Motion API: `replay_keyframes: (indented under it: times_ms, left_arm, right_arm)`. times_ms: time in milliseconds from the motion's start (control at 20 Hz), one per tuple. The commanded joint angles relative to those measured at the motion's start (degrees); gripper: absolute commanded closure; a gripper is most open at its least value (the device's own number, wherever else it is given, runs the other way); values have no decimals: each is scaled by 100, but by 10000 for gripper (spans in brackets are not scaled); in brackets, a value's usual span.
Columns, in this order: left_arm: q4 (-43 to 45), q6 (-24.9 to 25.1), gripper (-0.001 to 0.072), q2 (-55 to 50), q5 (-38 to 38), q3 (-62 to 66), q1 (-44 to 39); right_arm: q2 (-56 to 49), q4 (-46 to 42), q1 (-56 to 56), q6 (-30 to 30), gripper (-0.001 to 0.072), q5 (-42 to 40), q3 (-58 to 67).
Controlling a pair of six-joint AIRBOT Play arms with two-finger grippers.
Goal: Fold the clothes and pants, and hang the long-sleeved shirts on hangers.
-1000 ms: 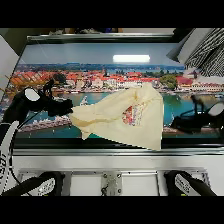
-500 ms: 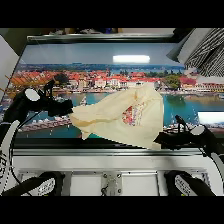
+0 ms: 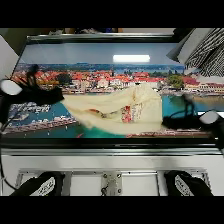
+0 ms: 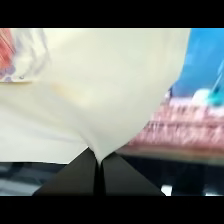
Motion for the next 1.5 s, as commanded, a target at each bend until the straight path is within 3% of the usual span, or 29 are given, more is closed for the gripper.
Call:
replay_keyframes:
  times_ms: [0,150,300,450,600,800,850,1050,1150,1300,1350,1400,1450]
  left_arm:
    - [-723,-9,696,1154,-129,1220,291]
    - [-846,-13,696,2319,400,1871,164]
    - [-835,-76,696,3193,907,2214,55]
    - [-828,-96,696,3759,1353,2304,105]
    - [-678,-216,696,3845,1137,2299,555]
    - [-745,-367,696,3176,-227,2288,1469]
    - [-802,-404,696,2962,-229,2138,1512]
    - [-973,-387,696,1908,177,1097,1043]
    - [-632,-245,696,1130,793,673,415]
    - [487,-245,696,-313,2210,837,-463]
    - [680,-243,695,-863,2321,1224,-610]
    - [645,-251,535,-1335,2234,1648,-660]
    - [625,-310,140,-1755,1956,2107,-660]
  right_arm:
    - [708,-61,-234,-98,706,560,2553]
    - [984,-66,-243,46,707,553,4463]
    - [1128,-76,-243,201,706,442,5567]
    - [1211,-90,-243,468,706,278,5906]
    - [1165,-133,-243,914,706,254,5888]
    - [387,-131,-236,1318,707,1036,5877]
    - [39,-131,-208,1318,707,1296,5866]
    - [-1751,-256,352,1150,706,1543,5606]
    - [-2688,-623,643,1119,706,949,5606]
    - [-3593,-514,691,1281,693,-313,5613]
    - [-3733,-385,671,1292,605,-599,5617]
    - [-3803,-247,625,1292,307,-807,5617]
    - [-3799,-173,584,1290,95,-866,5619]
